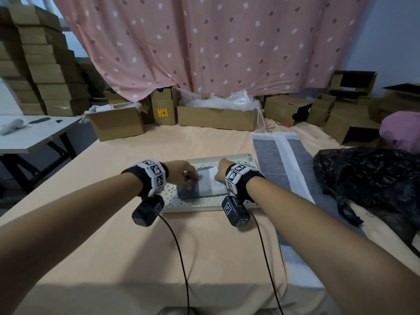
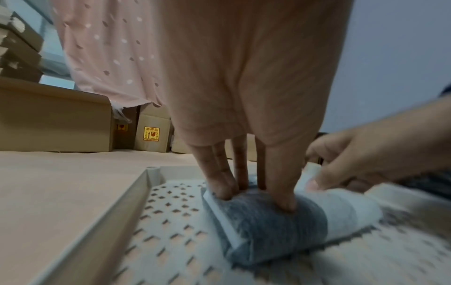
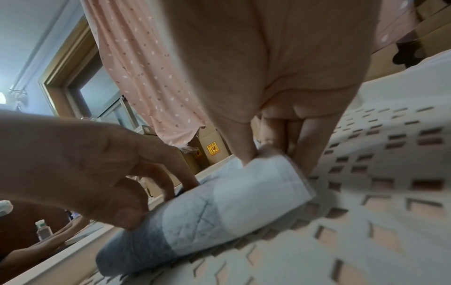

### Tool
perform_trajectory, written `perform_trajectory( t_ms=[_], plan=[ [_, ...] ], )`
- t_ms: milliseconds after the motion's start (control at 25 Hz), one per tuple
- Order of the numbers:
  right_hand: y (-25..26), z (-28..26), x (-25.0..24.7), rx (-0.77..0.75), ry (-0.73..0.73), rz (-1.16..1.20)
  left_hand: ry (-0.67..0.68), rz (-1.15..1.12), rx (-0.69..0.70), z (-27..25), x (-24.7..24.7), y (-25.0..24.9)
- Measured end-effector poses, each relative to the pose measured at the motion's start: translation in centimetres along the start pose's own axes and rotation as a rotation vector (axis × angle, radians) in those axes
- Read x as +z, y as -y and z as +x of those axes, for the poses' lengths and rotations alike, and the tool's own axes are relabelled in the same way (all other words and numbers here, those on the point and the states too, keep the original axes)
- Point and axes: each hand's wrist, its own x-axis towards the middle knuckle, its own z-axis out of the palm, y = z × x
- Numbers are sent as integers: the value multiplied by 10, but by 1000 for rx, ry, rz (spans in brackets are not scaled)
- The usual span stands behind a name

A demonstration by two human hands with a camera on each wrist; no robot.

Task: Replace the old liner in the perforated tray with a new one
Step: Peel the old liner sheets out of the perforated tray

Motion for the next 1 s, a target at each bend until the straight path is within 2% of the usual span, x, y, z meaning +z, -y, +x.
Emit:
perform_trajectory(
  t_ms=[120,200,280,360,440,640,880,1000],
  plan=[
    [7,-10,-3,-36,-107,-105,-26,134,39,3,14,-2],
    [11,-14,-4,-201,-192,-150,-32,149,33,4,14,-3],
    [10,-15,-2,-326,-125,-205,-17,197,21,6,14,-7],
    [6,-15,-1,-324,36,-307,-4,255,12,7,14,-11],
    [2,-10,2,-309,117,-370,-20,273,7,9,15,-12],
    [0,0,2,-307,190,-359,41,324,5,14,12,-5],
    [-1,7,9,-285,173,-365,11,245,9,15,22,7],
    [8,10,6,-293,223,-455,17,297,-23,13,21,0]
  ],
)
